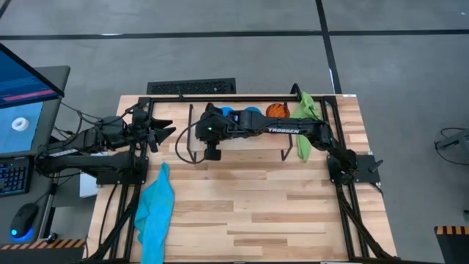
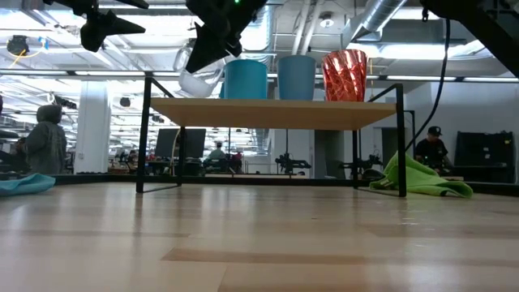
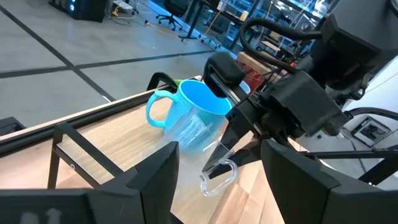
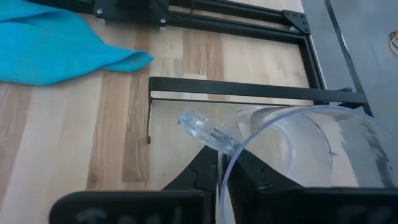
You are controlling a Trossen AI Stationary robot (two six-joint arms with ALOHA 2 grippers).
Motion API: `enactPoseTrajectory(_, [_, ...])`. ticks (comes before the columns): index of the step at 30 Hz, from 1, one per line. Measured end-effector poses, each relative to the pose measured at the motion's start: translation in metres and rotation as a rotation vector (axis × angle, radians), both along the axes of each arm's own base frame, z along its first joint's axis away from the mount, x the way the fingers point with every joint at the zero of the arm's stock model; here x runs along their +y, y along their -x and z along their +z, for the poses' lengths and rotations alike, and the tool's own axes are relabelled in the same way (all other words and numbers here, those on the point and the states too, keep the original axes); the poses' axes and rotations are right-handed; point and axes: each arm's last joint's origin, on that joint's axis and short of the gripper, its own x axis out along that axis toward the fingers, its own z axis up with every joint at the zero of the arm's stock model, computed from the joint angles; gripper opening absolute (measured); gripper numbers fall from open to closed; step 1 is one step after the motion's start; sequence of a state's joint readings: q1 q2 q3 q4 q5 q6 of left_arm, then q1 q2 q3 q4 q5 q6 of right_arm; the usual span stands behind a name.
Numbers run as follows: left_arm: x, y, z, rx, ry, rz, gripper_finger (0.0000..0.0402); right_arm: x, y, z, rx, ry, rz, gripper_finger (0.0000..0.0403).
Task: Stack small to large cups/mugs on shelf
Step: Put the transparent mug on the shelf
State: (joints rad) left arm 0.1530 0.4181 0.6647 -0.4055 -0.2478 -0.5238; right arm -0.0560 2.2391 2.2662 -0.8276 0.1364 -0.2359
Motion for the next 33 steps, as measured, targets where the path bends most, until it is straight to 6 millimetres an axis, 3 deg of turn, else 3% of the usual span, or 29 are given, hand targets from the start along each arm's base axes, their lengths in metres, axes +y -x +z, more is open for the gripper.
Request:
enactPoseTrajectory(15, [0.0, 0.0, 0.0, 0.002, -0.003, 0.0, 0.022, -0.012, 0.001, 0.0, -0.004, -0.009, -0.03, 0.0064])
enactPoseTrajectory(33, [0.0, 0.0, 0.0, -0.001, 0.001, 0.002, 0.022, -0.014, -0.003, 0.004, -0.06, -0.008, -0.027, 0.0079])
